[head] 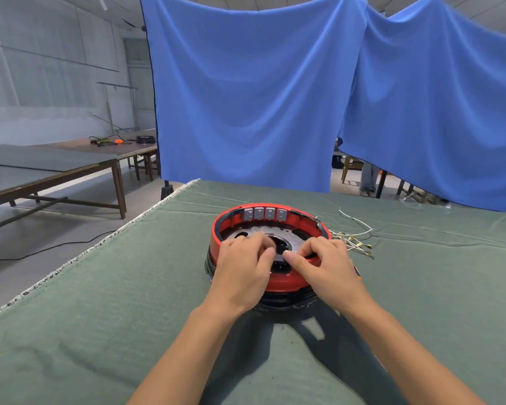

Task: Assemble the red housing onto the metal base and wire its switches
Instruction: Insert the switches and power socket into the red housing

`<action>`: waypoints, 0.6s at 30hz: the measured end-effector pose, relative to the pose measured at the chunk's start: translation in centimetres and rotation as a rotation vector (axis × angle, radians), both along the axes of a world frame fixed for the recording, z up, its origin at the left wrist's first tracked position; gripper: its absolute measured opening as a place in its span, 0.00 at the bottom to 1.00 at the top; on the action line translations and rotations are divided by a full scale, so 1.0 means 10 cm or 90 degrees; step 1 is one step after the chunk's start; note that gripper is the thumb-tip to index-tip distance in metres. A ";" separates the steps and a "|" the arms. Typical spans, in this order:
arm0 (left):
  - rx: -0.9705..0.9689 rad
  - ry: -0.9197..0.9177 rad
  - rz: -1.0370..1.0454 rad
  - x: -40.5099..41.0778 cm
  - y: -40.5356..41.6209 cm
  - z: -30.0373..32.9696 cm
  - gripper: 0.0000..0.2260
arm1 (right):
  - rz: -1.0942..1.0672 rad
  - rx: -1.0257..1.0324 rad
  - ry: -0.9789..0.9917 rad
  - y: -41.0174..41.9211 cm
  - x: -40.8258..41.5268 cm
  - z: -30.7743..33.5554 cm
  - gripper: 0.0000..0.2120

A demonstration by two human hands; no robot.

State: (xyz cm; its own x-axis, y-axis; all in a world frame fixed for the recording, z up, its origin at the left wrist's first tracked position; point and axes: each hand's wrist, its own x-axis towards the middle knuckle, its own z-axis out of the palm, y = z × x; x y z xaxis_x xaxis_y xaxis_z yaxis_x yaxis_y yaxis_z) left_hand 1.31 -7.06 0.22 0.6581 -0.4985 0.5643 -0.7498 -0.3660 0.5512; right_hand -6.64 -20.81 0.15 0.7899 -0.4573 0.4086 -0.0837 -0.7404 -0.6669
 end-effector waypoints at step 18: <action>-0.089 0.002 0.170 0.15 -0.05 -0.13 0.19 | 0.061 -0.076 0.439 0.01 0.18 0.67 0.27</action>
State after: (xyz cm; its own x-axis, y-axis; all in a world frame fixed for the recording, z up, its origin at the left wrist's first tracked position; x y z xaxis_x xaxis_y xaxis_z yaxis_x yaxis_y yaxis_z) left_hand 2.78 -7.58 -1.12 0.7572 -0.2255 0.6130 -0.6356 -0.4705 0.6121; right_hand -4.85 -20.68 6.90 0.9213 -0.3561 -0.1562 -0.3887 -0.8306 -0.3988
